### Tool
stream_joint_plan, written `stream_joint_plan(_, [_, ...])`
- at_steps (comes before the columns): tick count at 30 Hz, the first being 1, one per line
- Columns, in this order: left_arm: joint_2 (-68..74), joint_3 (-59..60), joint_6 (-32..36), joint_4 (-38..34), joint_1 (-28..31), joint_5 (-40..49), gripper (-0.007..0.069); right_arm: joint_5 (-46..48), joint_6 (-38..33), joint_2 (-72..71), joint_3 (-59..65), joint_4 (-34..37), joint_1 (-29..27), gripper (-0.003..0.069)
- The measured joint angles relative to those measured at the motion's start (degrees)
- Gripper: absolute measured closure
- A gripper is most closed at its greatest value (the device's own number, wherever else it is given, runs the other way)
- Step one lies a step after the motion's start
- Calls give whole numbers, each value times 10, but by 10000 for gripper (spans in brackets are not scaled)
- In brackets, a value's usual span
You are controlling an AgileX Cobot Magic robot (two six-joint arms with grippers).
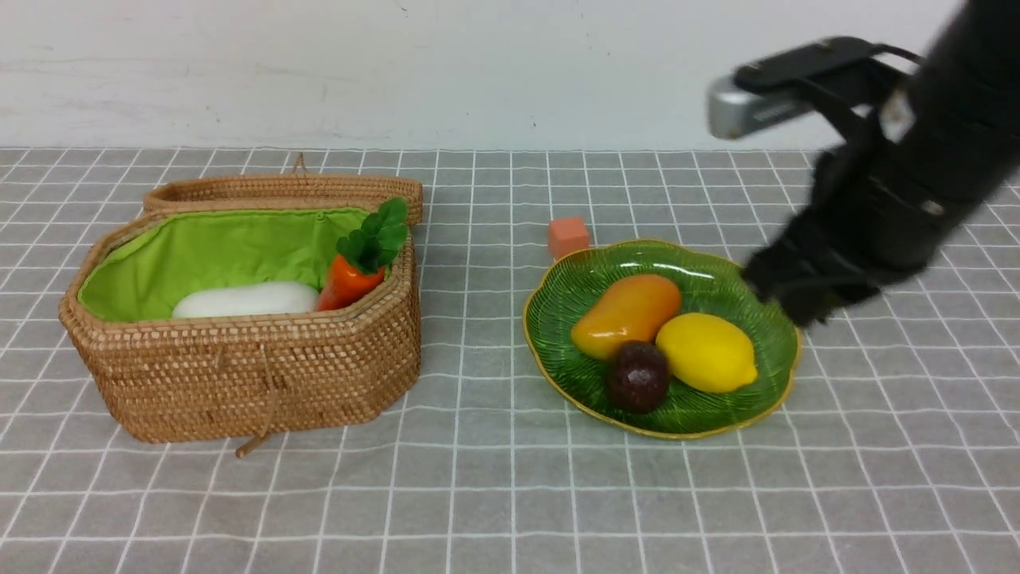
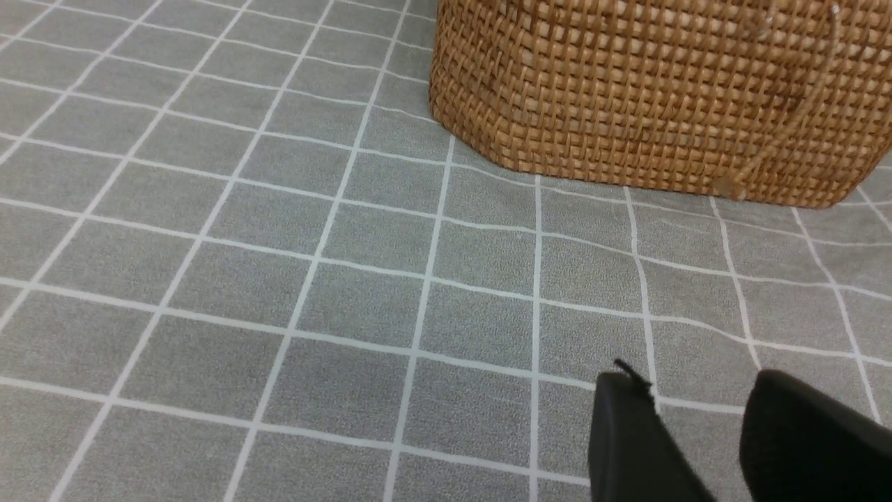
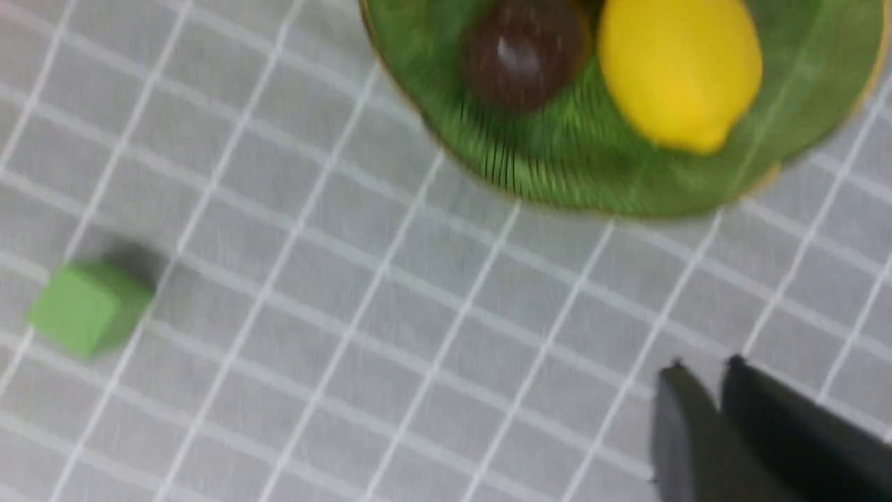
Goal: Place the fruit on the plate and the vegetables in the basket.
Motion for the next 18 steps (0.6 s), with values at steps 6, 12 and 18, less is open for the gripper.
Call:
stream_joint_plan(6, [0, 0, 0, 0, 0, 0, 386, 2, 3, -82, 89, 6, 0, 678])
stream_joint_plan(12, [0, 0, 0, 0, 0, 0, 386, 3, 4, -104, 98, 21, 0, 678])
stream_joint_plan(18, [0, 0, 0, 0, 0, 0, 386, 3, 4, -104, 98, 21, 0, 676])
